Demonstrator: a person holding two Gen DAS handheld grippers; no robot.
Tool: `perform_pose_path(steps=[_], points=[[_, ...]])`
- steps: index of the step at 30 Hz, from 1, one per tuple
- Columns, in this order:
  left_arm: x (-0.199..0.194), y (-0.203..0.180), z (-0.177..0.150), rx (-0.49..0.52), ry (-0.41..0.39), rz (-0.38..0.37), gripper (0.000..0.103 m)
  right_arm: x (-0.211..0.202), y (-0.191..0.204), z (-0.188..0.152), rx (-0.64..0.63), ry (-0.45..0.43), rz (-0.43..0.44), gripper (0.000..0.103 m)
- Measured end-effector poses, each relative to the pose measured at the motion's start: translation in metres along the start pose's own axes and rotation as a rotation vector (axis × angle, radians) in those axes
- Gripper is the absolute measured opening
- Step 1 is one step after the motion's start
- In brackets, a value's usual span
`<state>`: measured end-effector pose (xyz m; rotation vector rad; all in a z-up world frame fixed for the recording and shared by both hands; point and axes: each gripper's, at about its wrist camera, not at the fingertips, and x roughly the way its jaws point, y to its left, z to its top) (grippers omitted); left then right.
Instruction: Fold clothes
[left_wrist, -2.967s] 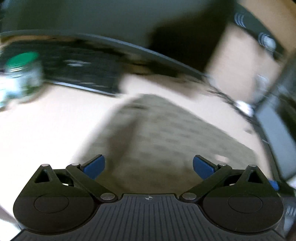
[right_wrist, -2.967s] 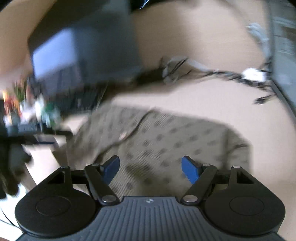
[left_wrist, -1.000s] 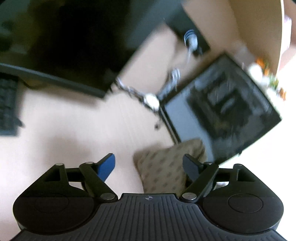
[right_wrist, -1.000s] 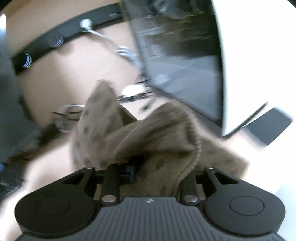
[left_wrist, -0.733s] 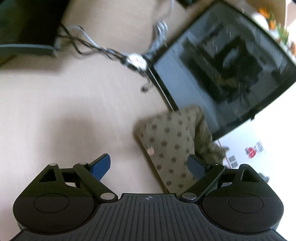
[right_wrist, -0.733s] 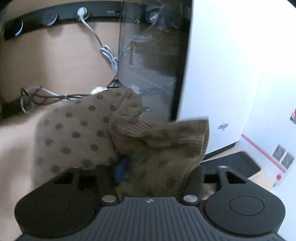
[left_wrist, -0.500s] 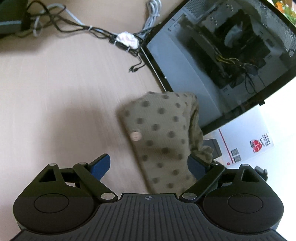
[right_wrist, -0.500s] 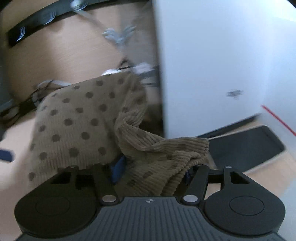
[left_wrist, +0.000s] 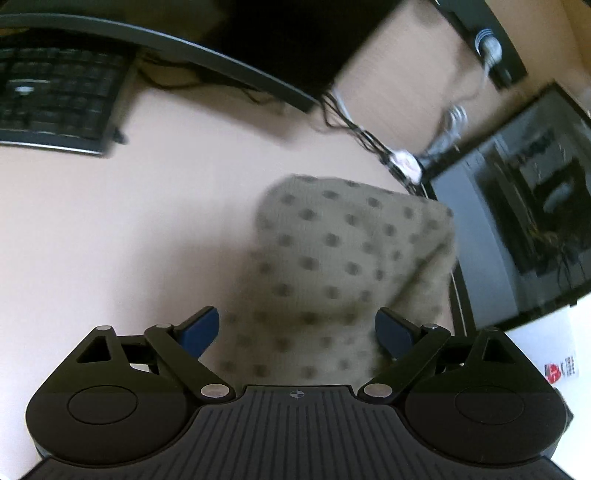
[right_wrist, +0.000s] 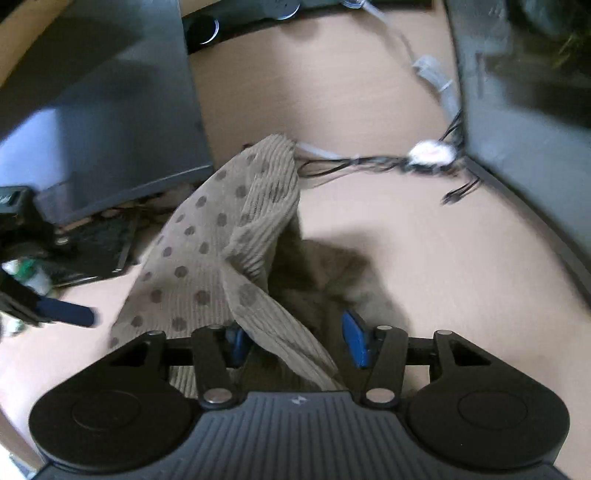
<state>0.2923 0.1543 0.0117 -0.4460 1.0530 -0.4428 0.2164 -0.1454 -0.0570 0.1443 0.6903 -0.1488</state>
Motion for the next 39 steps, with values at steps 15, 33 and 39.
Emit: perform_pose_path(steps=[15, 33, 39], points=[[0.047, -0.065, -0.021, 0.373, 0.012, -0.163, 0.091, -0.081, -0.005, 0.077, -0.038, -0.145, 0.304, 0.051], [0.037, -0.050, 0.006, 0.177, -0.044, -0.331, 0.093, 0.001, 0.028, 0.053, -0.453, -0.071, 0.038, 0.058], [0.099, -0.085, 0.032, 0.207, 0.068, -0.419, 0.086, -0.041, 0.016, 0.045, -0.293, -0.040, 0.192, 0.078]])
